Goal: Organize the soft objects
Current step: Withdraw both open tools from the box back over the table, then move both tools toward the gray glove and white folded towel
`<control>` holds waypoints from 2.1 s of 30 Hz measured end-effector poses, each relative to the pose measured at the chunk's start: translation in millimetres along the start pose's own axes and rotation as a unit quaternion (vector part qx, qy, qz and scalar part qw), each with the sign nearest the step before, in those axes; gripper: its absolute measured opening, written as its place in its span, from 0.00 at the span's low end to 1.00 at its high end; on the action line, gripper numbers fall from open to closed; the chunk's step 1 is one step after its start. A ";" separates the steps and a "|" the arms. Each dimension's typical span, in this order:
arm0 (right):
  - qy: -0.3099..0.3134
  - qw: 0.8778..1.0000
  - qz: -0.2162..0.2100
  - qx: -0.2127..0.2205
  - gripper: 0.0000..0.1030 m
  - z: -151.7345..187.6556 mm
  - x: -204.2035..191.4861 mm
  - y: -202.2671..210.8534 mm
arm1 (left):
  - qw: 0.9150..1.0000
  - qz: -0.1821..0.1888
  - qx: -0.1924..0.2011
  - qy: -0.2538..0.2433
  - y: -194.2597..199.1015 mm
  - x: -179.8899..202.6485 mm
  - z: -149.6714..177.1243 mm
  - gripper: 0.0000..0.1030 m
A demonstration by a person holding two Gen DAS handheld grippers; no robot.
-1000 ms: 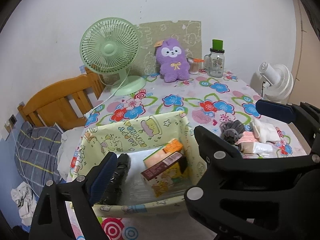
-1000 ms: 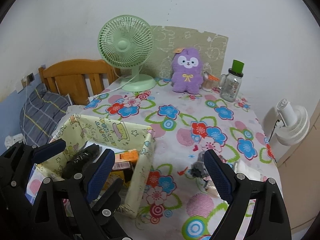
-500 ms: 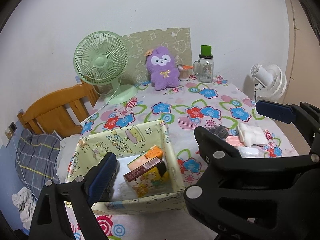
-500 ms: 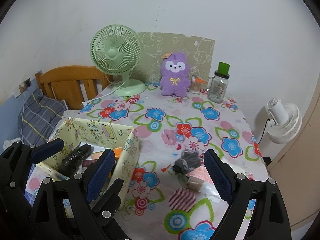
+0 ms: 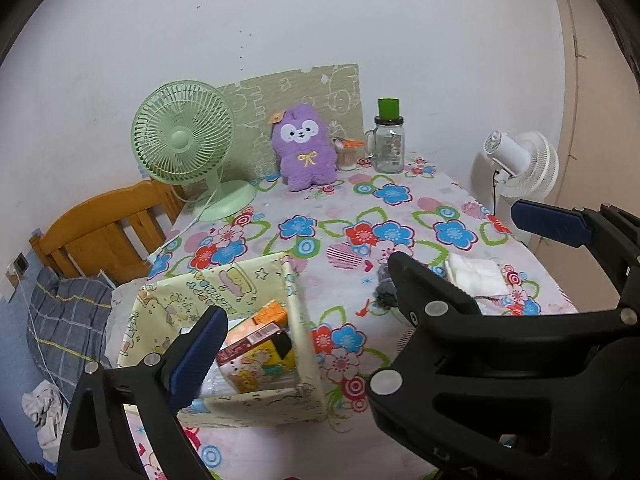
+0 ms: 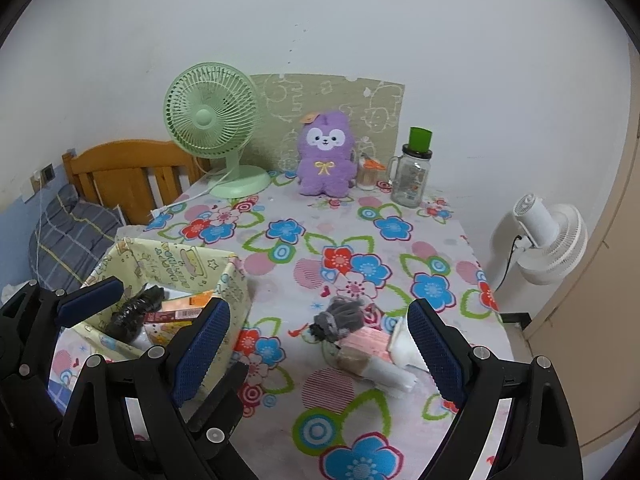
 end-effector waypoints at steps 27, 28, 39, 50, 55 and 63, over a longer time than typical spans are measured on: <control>-0.020 0.999 0.027 -0.019 0.90 25.7 64.9 -8.4 | 0.999 0.034 -0.011 -0.010 -21.6 65.3 1.2 1.00; -0.021 0.999 0.025 -0.020 0.90 26.8 66.3 -10.3 | 0.999 0.035 -0.011 -0.009 -24.0 67.3 1.6 1.00; -0.026 0.999 0.028 -0.034 0.90 42.4 89.2 -34.8 | 0.999 0.047 -0.022 -0.009 -50.9 88.6 7.8 1.00; -0.027 0.998 0.021 -0.052 0.90 59.6 100.4 -67.9 | 0.998 0.045 -0.040 -0.015 -86.3 99.7 20.3 1.00; -0.030 0.997 0.017 -0.069 0.90 70.6 103.1 -86.5 | 0.997 0.052 -0.055 -0.012 -100.9 102.5 28.9 1.00; -0.035 0.995 0.017 -0.092 0.90 83.4 109.1 -111.3 | 0.996 0.046 -0.070 -0.016 -120.7 101.0 35.0 1.00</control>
Point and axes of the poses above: each gripper's, at about its wrist camera, not at the fingertips, and y roughly against the way its jaws point, x to its right, z to its underside, the point moved 8 cm from there along -y, roughly the way its jaws point, and after that the axes turned 5 degrees about y, right-handed, at the moved point
